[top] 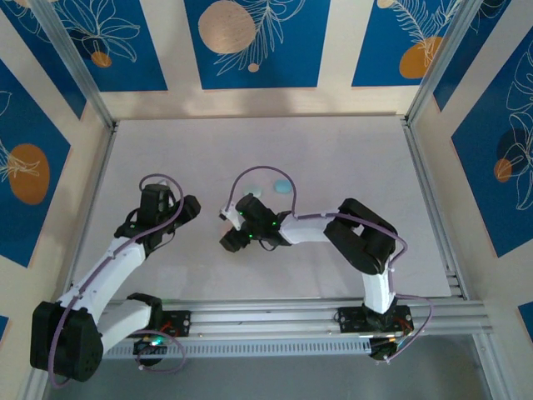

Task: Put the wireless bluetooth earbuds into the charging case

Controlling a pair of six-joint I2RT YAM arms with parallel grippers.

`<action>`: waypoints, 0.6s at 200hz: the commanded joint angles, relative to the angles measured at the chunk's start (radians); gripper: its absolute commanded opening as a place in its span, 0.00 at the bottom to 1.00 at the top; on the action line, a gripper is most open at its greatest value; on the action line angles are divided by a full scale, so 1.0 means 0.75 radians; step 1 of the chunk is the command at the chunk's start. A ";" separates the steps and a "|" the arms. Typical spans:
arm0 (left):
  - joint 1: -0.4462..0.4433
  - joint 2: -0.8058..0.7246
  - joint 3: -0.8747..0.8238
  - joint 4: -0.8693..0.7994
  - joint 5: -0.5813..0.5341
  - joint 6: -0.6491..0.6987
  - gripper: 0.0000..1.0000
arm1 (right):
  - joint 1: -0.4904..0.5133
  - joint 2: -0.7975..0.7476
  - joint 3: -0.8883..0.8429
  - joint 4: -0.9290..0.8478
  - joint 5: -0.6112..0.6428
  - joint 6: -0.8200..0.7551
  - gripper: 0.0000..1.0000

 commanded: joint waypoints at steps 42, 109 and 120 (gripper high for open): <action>0.020 0.001 -0.005 -0.009 0.012 0.032 0.64 | 0.012 0.102 0.102 -0.042 -0.050 -0.133 0.57; 0.019 0.015 -0.012 0.012 0.036 0.034 0.65 | 0.015 0.135 0.080 -0.033 -0.054 -0.284 0.47; 0.020 0.021 -0.010 0.012 0.044 0.036 0.65 | 0.013 0.118 0.070 -0.032 -0.064 -0.300 0.42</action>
